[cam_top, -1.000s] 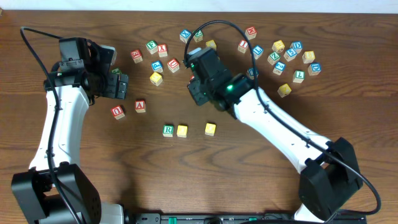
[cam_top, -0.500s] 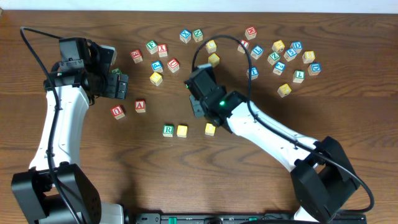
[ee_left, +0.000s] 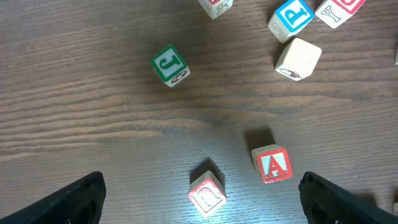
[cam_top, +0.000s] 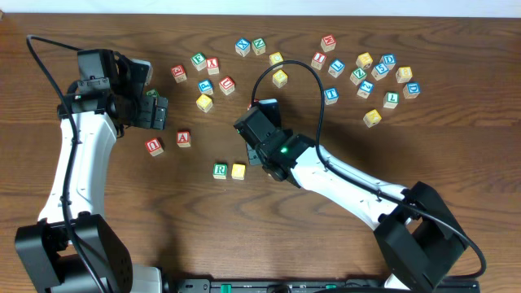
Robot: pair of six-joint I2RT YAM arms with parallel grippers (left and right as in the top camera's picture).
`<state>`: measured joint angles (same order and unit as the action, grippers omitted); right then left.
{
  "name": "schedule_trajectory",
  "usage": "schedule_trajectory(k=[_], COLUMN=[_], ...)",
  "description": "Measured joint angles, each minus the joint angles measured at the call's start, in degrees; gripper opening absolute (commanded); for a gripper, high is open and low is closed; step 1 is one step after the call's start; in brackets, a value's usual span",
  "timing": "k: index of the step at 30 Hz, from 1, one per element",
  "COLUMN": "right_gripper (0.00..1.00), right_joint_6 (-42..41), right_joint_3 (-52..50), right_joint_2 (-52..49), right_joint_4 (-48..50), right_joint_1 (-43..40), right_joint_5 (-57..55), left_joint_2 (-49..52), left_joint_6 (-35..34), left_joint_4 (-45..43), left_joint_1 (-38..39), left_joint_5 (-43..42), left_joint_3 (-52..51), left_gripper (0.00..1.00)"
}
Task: Spell out ROBOT
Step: 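Carry the B block down toward the R and O row, then lower the B block onto the table between the two O blocks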
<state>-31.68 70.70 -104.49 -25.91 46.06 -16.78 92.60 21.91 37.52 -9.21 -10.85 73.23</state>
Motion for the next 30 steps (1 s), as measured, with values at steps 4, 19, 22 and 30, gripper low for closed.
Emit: schedule_trajectory(k=[4,19,22,30], right_gripper=[0.24,0.24,0.24,0.24], right_joint_6=[-1.2,-3.3,-4.2,-7.6], right_joint_3=[0.0,0.0,0.0,0.0], right_joint_2=[0.3,0.3,0.3,0.3], right_joint_4=[0.0,-1.7,-1.7,-2.7], right_joint_1=[0.0,0.8,1.7,4.0], right_joint_5=[-0.2,-0.6,-0.6,-0.6], left_joint_2=[0.0,0.0,0.0,0.0], left_joint_6=[0.0,0.0,0.0,0.0], left_joint_4=[0.0,0.0,0.0,0.0], left_joint_1=[0.0,0.0,0.0,0.0], left_joint_5=[0.0,0.0,0.0,0.0], left_joint_3=[0.0,0.0,0.0,0.0], left_gripper=[0.98,0.98,0.98,0.97])
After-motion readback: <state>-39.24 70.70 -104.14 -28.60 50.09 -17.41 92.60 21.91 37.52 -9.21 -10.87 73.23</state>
